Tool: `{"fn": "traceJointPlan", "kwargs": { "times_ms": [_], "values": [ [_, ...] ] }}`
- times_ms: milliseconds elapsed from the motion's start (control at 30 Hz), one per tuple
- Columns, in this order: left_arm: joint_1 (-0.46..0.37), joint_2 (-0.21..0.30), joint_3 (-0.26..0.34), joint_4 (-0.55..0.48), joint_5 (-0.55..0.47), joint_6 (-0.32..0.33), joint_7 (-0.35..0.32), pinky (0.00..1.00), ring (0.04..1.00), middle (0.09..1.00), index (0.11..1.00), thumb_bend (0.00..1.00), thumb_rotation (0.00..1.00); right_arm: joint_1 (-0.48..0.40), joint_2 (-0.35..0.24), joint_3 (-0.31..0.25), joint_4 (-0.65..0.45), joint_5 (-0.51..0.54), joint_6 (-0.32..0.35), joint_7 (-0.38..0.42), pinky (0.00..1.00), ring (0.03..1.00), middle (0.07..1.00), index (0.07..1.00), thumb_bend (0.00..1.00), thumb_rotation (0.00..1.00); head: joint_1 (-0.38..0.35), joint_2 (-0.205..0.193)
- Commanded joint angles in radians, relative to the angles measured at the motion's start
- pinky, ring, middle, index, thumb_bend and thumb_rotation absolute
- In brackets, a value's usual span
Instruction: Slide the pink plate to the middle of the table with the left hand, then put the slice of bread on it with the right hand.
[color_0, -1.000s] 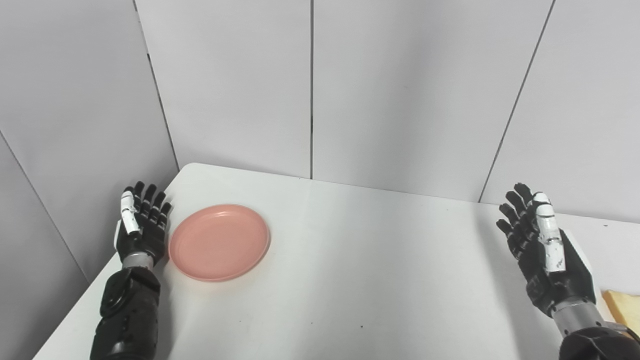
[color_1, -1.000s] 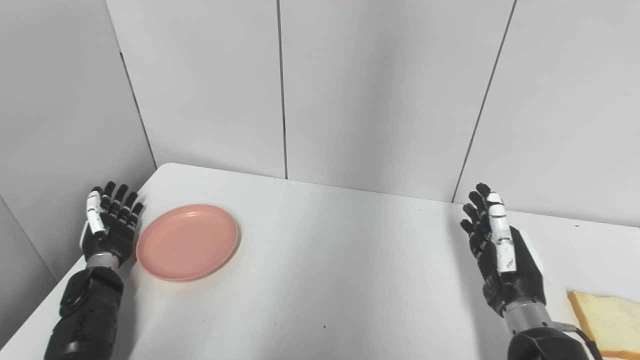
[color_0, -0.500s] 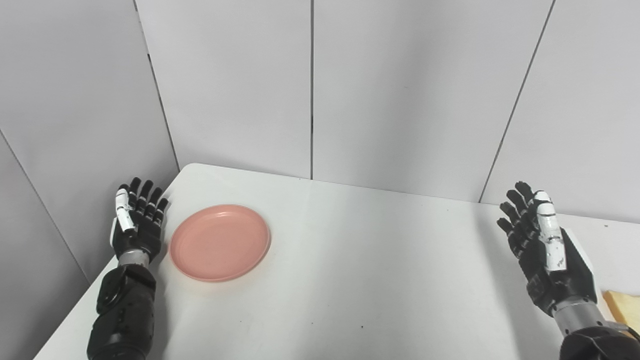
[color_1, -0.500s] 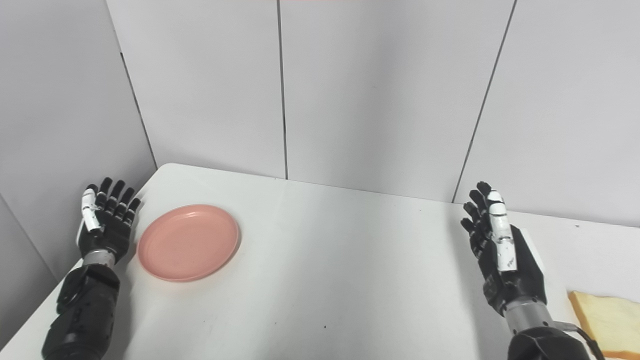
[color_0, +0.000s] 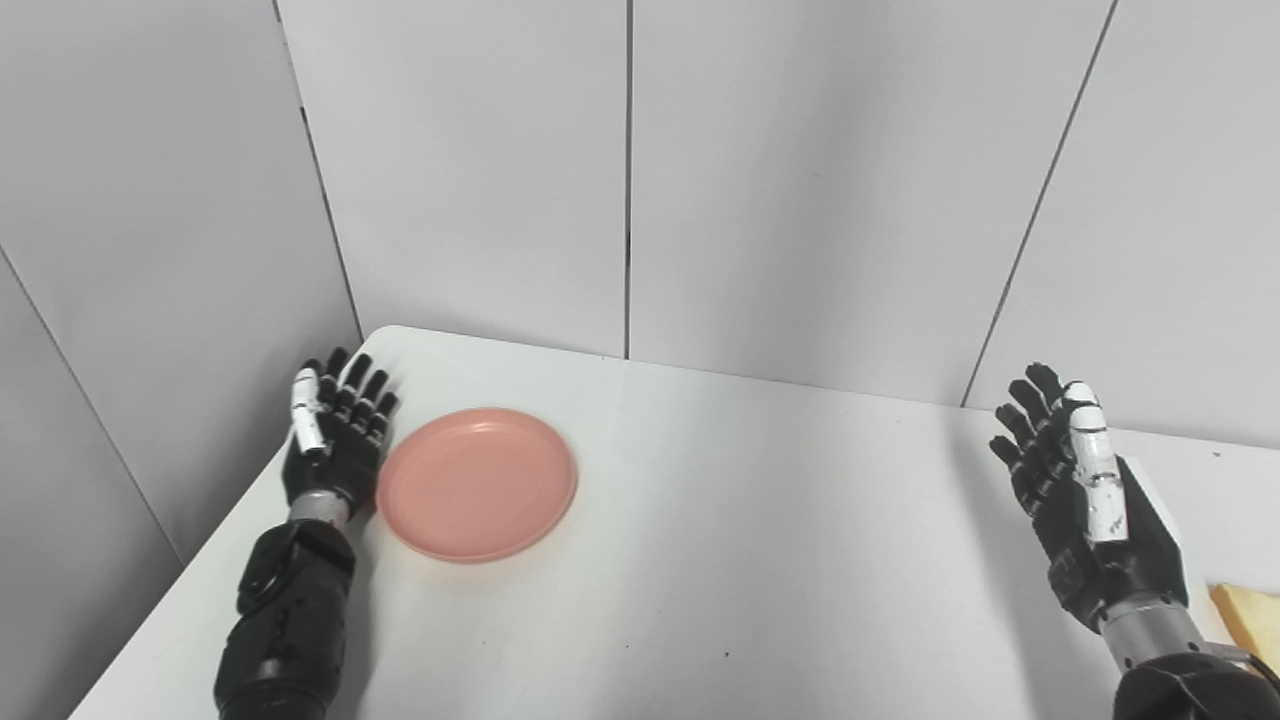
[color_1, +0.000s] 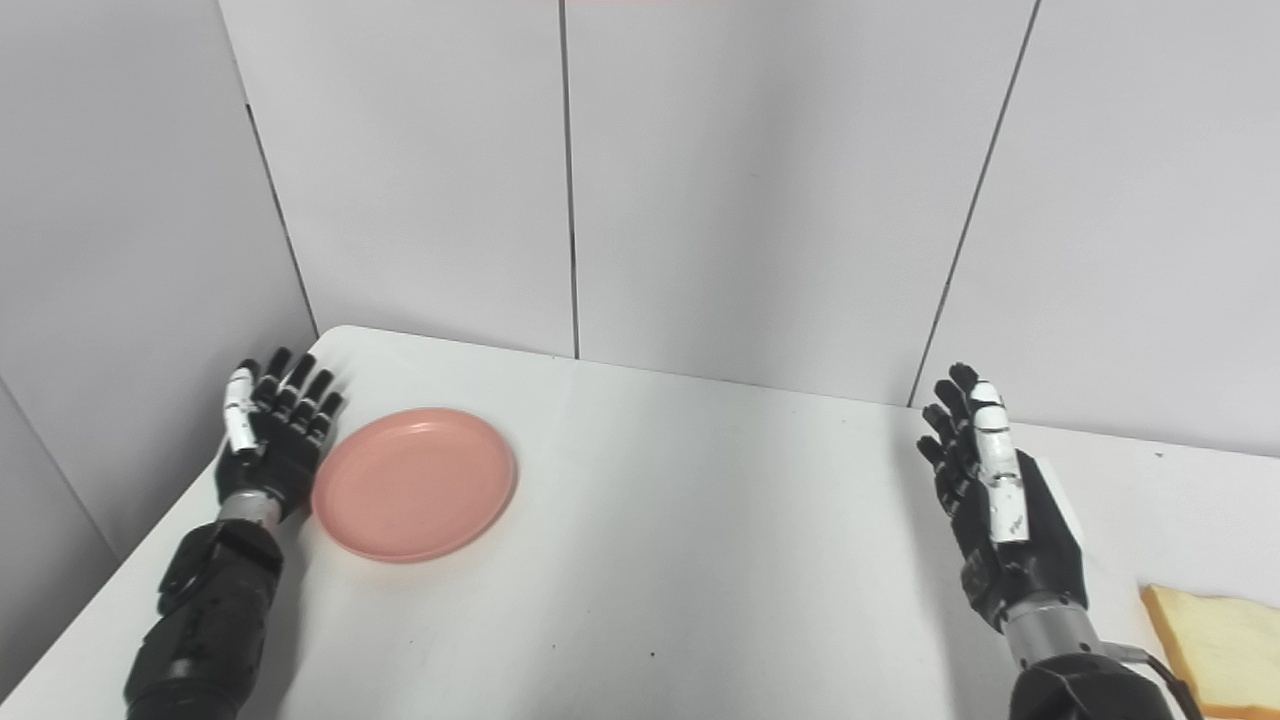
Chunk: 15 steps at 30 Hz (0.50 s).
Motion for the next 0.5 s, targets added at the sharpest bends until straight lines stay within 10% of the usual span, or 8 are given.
{"fn": "traceJointPlan", "kwargs": {
  "times_ms": [0,467],
  "values": [
    [-0.038,0.004,-0.016,0.01,0.017,0.002,-0.017,1.0,0.973,0.969,0.959,0.32,1.0,-0.038,0.002,-0.008,-0.035,-0.006,-0.011,0.001,1.0,1.0,1.0,1.0,0.17,1.0,-0.006,-0.008],
    [-0.063,-0.015,-0.105,0.093,0.084,0.001,-0.058,0.98,0.966,0.959,0.952,0.32,1.0,-0.024,0.039,-0.023,-0.01,-0.043,-0.029,0.033,1.0,1.0,1.0,1.0,0.18,1.0,-0.075,-0.039]
  ]
}}
